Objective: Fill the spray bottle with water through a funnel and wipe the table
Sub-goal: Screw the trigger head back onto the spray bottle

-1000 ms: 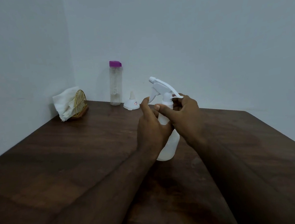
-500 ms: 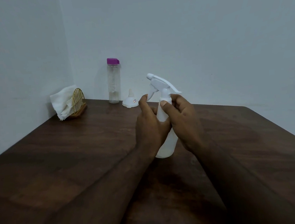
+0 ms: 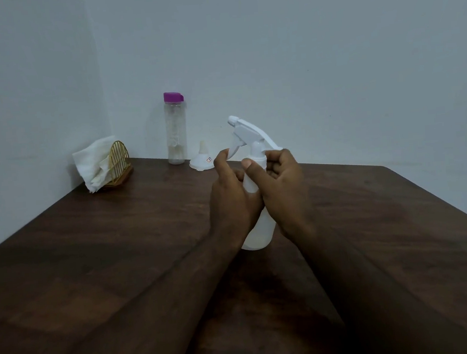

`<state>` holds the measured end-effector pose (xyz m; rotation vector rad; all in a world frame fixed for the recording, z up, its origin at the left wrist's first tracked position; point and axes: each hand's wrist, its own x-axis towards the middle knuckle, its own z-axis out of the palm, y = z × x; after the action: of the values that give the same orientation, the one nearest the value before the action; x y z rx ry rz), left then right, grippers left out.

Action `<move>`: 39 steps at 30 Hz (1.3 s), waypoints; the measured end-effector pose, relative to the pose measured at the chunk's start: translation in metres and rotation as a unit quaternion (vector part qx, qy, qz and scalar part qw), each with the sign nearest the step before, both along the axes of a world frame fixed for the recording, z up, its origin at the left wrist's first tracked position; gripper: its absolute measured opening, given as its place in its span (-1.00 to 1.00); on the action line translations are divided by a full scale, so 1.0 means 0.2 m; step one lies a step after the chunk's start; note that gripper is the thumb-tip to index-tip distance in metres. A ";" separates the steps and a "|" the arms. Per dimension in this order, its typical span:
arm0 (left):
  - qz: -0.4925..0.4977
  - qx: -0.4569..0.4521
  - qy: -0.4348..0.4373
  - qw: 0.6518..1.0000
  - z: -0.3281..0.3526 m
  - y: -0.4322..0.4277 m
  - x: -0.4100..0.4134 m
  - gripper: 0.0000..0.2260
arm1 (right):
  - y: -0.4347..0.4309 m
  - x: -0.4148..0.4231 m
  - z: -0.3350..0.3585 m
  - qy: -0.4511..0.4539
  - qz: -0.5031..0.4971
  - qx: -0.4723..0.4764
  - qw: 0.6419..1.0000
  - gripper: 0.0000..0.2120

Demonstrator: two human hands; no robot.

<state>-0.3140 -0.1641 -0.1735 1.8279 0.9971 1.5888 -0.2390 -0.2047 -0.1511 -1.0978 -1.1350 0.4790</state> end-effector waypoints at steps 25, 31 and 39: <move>0.002 0.007 -0.014 1.000 -0.01 0.02 0.00 -0.33 | -0.01 -0.01 0.01 -0.003 -0.010 0.007 1.000 -0.77; 0.004 0.001 -0.010 1.000 -0.01 0.02 0.00 -0.33 | -0.02 -0.01 0.01 -0.002 0.017 -0.008 1.000 -0.79; -0.002 0.005 -0.011 1.000 -0.02 0.03 0.00 -0.31 | -0.01 -0.01 0.02 0.007 0.003 -0.006 1.000 -0.73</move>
<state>-0.3143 -0.1589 -0.1778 1.8134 0.9766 1.6117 -0.2402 -0.2077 -0.1474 -1.1007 -1.1241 0.4974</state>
